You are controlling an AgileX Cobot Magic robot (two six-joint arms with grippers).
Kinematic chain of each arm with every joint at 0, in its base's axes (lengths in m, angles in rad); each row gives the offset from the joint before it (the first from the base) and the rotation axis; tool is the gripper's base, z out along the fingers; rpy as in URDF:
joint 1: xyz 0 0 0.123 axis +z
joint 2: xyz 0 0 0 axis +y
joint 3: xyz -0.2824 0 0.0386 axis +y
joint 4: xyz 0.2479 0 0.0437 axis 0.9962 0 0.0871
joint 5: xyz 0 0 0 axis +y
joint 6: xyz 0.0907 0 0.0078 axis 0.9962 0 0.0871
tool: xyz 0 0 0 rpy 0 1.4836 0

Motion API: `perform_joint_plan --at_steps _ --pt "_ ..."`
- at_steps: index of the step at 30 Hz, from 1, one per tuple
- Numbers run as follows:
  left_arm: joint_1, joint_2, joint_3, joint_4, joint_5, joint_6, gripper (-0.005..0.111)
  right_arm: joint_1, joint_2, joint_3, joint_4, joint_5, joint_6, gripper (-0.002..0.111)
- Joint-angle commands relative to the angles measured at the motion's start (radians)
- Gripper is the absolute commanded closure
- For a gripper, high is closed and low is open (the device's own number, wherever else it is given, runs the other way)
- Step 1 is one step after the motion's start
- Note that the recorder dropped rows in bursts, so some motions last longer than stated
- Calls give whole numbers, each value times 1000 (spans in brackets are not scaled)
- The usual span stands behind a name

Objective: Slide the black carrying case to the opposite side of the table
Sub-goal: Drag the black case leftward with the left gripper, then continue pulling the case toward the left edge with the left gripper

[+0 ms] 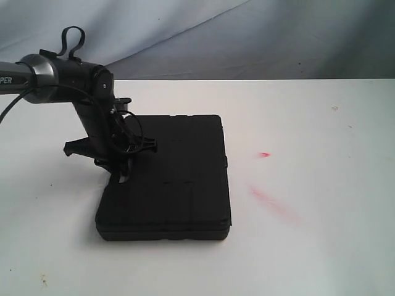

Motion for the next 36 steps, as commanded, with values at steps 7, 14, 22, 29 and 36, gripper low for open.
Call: perform_joint_plan --at_steps 7,14,22,29,36 --pt "84 -10 52 114 21 83 107 -9 -6 4 5 0 -6 108" --pt "124 -10 54 145 25 111 107 -9 -6 4 5 0 -6 108" --pt "165 -12 76 174 21 134 107 -9 -6 4 5 0 -6 108" --pt "203 -12 112 197 7 156 107 -9 -6 4 5 0 -6 108" --pt "237 -30 127 207 -18 156 107 -9 -6 4 5 0 -6 108"
